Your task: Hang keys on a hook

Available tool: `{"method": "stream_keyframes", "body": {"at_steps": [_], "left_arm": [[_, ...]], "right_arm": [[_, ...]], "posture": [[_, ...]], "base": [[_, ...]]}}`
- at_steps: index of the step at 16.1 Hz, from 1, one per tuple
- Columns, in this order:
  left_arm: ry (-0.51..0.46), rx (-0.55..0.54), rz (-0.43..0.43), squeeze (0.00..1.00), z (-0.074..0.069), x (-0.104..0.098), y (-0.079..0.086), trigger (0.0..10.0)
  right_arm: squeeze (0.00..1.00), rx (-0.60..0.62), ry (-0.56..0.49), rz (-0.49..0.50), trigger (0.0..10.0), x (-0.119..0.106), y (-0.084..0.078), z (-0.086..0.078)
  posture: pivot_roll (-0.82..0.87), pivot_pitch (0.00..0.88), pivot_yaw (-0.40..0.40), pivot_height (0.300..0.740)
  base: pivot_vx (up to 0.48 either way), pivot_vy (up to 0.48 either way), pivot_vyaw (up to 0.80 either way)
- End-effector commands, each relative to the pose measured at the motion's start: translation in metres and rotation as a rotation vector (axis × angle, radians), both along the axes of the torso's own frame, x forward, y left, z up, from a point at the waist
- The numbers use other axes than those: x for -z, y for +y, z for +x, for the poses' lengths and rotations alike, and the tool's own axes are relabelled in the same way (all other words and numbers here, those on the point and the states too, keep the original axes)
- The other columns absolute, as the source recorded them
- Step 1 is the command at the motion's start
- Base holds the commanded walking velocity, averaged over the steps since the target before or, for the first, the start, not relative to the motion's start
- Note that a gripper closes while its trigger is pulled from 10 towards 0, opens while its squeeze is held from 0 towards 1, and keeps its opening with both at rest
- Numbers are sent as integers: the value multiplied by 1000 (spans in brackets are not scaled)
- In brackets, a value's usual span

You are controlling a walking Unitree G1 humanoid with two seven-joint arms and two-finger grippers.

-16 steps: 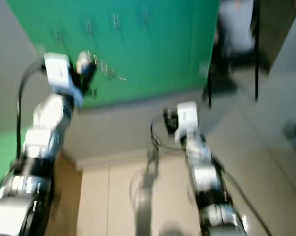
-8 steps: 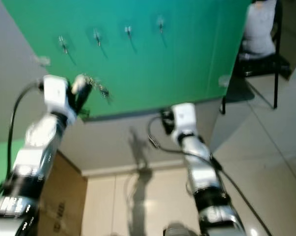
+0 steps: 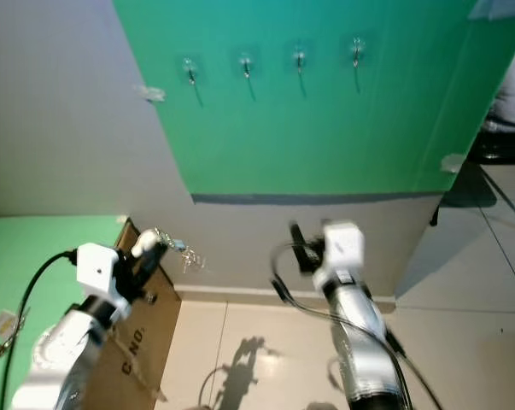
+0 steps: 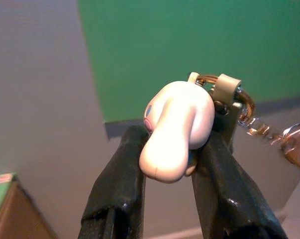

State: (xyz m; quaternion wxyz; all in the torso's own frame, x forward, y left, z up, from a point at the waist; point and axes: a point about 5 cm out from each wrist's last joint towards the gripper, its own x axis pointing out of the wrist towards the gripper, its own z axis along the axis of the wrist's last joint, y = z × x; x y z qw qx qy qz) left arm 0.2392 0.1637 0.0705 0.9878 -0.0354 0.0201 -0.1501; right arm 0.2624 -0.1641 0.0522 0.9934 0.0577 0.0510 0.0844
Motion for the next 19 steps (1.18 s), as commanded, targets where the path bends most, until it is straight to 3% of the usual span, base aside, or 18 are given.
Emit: {"method": "stream_keyframes", "body": {"at_steps": [1, 4, 8, 12, 16, 19], "left_arm": [[-9, -38, -52, 0, 9, -5, 2, 0], [17, -11, -148, 0, 30, -5, -10, 0], [56, 45, -173, 0, 36, 5, -35, 0], [4, 103, -108, 0, 46, -6, -49, 0], [-53, 96, -57, 0, 51, -16, -52, 0], [-58, 89, -57, 0, 55, -19, -52, 0]], "right_arm": [[0, 12, -32, 77, 10000, -12, 1, 5], [0, 12, -27, 37, 10000, -14, -1, 9], [0, -21, -17, -54, 10000, -19, -14, 11], [0, -32, -29, -70, 10000, -23, -8, 21], [0, -14, -15, -104, 10000, -21, -6, 23], [0, -25, -14, -102, 10000, -20, -2, 24]], "posture": [[-194, 8, 145, 740], [-229, 25, 120, 740], [-252, 35, 82, 740], [-262, 26, 96, 740], [-270, 31, 99, 740], [-265, 29, 103, 740]], "base": [[0, 0, 0], [0, 0, 0], [0, 0, 0], [0, 0, 0], [0, 0, 0], [0, 476, 0]]}}
